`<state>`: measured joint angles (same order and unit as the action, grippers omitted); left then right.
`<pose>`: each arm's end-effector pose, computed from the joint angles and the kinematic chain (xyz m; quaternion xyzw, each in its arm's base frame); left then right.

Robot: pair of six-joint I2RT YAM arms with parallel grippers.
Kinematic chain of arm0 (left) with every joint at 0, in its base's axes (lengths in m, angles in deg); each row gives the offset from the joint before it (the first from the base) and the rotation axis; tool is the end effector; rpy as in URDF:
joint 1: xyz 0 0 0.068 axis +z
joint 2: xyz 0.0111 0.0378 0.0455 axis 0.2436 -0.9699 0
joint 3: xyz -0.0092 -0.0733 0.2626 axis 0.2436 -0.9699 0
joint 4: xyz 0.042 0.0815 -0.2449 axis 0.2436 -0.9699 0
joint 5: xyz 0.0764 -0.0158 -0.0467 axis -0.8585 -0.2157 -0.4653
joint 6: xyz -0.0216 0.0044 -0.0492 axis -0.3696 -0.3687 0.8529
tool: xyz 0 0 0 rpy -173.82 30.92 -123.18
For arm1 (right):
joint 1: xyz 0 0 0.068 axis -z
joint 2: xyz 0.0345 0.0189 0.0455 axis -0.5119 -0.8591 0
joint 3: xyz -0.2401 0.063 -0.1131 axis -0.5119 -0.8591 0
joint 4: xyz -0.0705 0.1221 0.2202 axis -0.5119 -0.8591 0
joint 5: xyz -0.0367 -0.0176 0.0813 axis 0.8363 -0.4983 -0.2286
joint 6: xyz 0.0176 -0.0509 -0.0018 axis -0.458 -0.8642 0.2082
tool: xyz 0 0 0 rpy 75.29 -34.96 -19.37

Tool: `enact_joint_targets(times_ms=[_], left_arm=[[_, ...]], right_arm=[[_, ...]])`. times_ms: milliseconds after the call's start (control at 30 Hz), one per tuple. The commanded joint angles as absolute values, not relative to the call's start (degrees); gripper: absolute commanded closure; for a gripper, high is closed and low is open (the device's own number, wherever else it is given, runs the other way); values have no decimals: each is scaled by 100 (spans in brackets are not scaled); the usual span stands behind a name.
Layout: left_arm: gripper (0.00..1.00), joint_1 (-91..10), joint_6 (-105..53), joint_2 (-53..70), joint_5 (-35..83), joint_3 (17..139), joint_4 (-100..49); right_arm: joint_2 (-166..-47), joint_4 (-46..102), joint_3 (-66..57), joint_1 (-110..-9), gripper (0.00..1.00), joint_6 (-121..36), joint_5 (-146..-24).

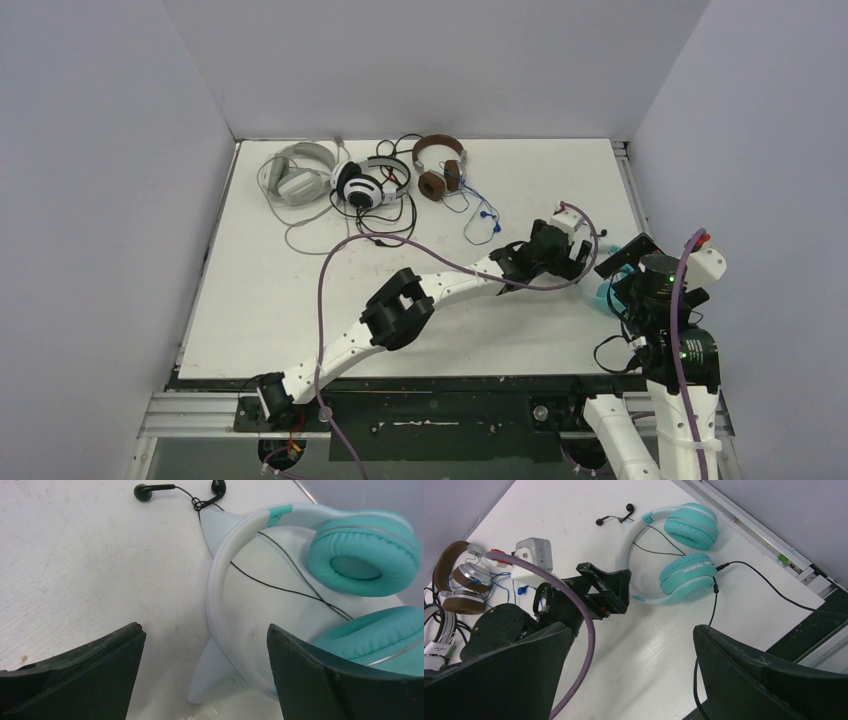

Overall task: Wrap the headphones
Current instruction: Move the headphones to the center of the board.

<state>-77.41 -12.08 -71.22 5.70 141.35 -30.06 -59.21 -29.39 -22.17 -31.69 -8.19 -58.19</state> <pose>0.2802 -0.5440 0.1559 0.2257 0.7970 -0.3365 0.4479 0.0893 -0.0104 0.3551 0.3742 0.7896 0.0269 0.4856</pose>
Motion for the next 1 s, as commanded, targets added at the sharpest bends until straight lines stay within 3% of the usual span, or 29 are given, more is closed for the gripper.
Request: enact_joint_targets(times_ms=[0,267,500,800,967], left_arm=[[11,-7963,-2040,-7335,-214,14501,-3391],[27,-8063,-2831,-7156,-1090,14423,-4227],[50,-7901,-2860,-5880,-1679,12628,-4563],[55,-7130,-2256,-3877,-2062,10274,-4767],[54,-6910,-2117,-2663,-2425,9353,-4939]], right_arm=[[-5894,-2911,-1993,-3227,1,-868,-5787],[-5811,-2837,-2013,-3228,1,-837,-5853],[-6063,-2482,-2505,-3221,1,-769,-6417],[-6878,-1714,-2768,-3245,1,-769,-7522],[-7734,-1370,-2644,-3530,8,-1346,-8649]])
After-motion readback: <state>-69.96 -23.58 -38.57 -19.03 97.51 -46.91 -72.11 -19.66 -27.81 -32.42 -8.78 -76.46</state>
